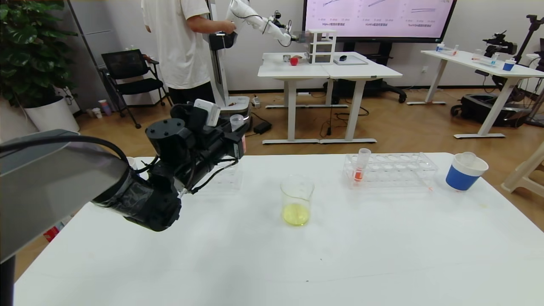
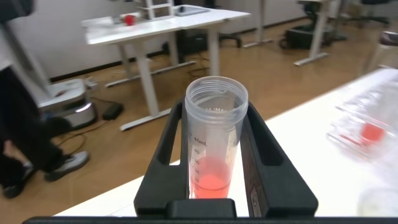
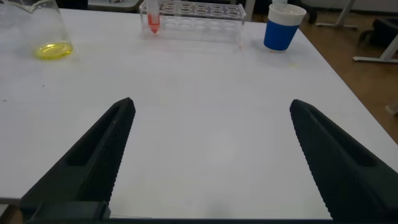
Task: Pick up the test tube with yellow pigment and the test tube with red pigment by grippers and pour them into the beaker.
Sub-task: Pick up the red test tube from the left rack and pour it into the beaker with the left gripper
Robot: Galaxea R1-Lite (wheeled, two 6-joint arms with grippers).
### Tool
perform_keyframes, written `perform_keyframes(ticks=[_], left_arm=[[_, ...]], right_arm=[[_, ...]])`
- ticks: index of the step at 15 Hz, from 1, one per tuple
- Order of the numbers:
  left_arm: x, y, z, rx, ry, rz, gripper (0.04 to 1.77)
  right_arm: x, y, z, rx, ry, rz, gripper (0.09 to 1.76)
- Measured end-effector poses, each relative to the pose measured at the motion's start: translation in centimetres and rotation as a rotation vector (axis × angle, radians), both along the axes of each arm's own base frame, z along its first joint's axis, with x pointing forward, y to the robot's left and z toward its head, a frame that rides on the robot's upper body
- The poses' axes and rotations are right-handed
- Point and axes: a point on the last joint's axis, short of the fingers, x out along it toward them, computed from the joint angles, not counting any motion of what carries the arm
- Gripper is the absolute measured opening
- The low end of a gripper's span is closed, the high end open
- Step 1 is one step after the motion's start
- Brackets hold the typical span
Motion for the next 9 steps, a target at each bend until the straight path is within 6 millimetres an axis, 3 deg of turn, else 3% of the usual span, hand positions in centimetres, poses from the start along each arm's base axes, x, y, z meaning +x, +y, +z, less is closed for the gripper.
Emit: perform_keyframes(ticks=[3, 6, 9], left_arm=[[-2.3, -3.0, 0.0, 0.065, -0.032, -0.178, 0.5], [-3.2, -5.5, 0.7, 0.167, -0.16, -0.238, 0.5], [-3.0, -6.3, 0.9, 0.313, -0.314, -0.291, 0.5]], right_arm=[[0.0, 0.0, 0.0, 0.0, 0.0, 0.0, 1.74], [0.0, 0.0, 0.0, 0.0, 0.0, 0.0, 1.74], [0.0, 0.0, 0.0, 0.0, 0.0, 0.0, 1.74]])
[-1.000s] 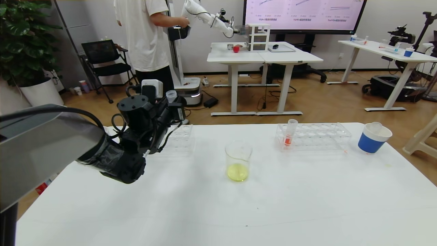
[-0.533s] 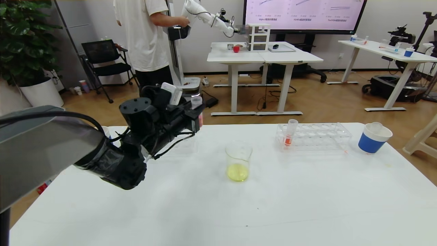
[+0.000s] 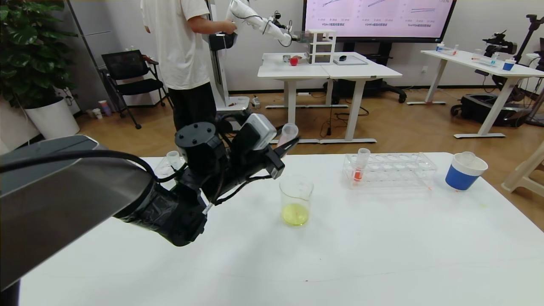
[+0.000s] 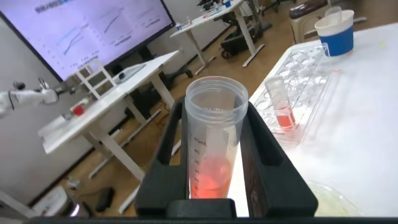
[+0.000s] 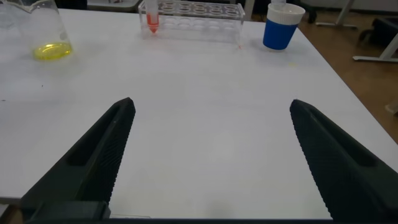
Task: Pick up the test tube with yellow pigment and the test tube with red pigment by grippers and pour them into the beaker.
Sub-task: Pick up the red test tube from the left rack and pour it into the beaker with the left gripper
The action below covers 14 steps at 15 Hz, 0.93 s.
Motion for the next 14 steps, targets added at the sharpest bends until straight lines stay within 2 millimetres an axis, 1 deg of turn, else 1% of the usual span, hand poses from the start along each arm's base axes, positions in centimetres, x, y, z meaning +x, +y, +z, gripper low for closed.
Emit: perform_keyframes(ticks=[3, 10, 14], left_arm=[[0.9, 0.3, -0.4, 0.135, -0.171, -0.056, 0.5], [2.9, 1.0, -2.9, 0.356, -0.489, -0.158, 0.5], [4.3, 1.1, -2.6, 0.409, -0.645, -0.149, 0.5]], right_arm=[[0.0, 0.0, 0.0, 0.0, 0.0, 0.0, 1.74], [0.0, 0.0, 0.0, 0.0, 0.0, 0.0, 1.74], [0.0, 0.0, 0.0, 0.0, 0.0, 0.0, 1.74]])
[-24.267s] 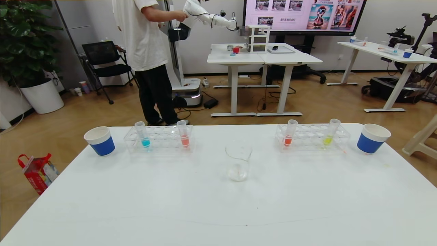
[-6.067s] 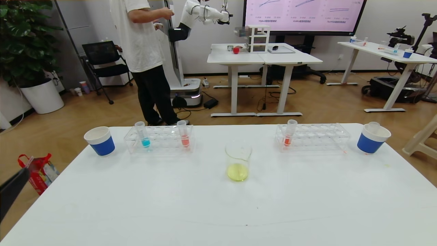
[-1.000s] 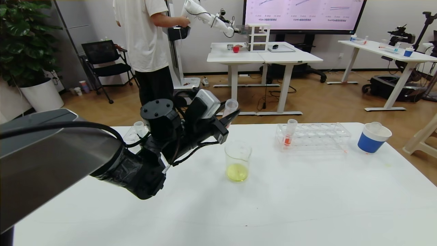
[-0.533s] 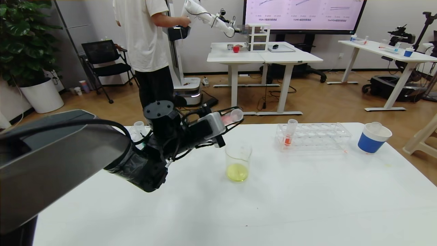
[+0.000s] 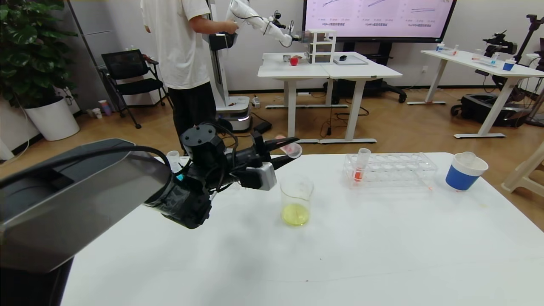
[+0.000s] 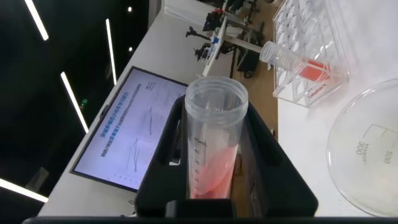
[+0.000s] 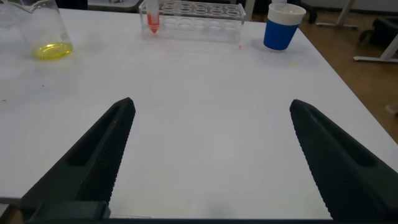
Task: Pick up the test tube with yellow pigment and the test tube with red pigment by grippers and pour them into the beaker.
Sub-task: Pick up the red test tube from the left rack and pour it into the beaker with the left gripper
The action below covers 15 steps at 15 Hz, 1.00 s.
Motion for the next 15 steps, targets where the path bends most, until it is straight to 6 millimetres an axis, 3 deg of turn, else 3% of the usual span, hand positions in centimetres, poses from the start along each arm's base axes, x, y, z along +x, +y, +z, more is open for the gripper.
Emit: perform_keyframes(ticks=[15], left_arm=[[1.8, 0.1, -2.7, 0.103, -0.218, 0.038, 0.5]], right_arm=[[0.0, 0.0, 0.0, 0.0, 0.0, 0.0, 1.74]])
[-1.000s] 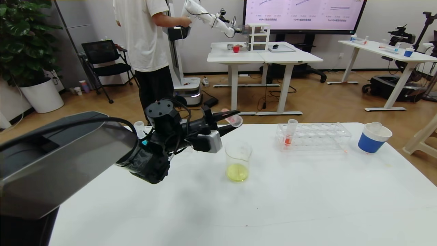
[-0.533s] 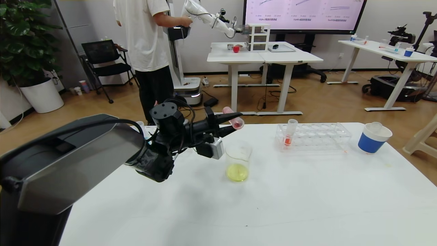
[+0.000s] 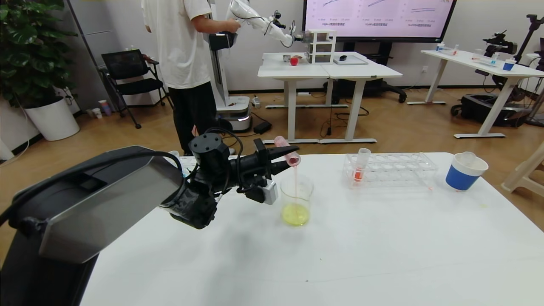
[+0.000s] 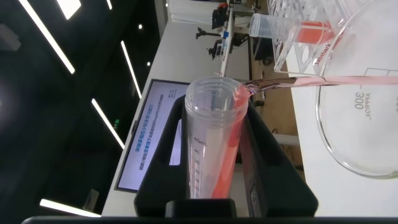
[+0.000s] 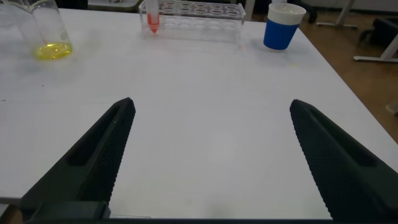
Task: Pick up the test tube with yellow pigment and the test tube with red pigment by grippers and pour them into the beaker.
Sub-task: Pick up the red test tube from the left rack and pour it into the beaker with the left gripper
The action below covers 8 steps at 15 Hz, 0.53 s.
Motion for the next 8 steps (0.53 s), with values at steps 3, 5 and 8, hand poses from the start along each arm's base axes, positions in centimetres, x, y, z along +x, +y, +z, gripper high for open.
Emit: perform_keyframes(ticks=[3, 5, 8], left_arm=[[0.17, 0.28, -0.12, 0.011, -0.025, 0.014, 0.5], [0.24, 0.38, -0.18, 0.023, -0.054, 0.025, 0.5], [0.35, 0.41, -0.54, 0.037, -0.079, 0.034, 0.5]], right_arm=[[0.0, 0.0, 0.0, 0.0, 0.0, 0.0, 1.74], [0.0, 0.0, 0.0, 0.0, 0.0, 0.0, 1.74], [0.0, 0.0, 0.0, 0.0, 0.0, 0.0, 1.74]])
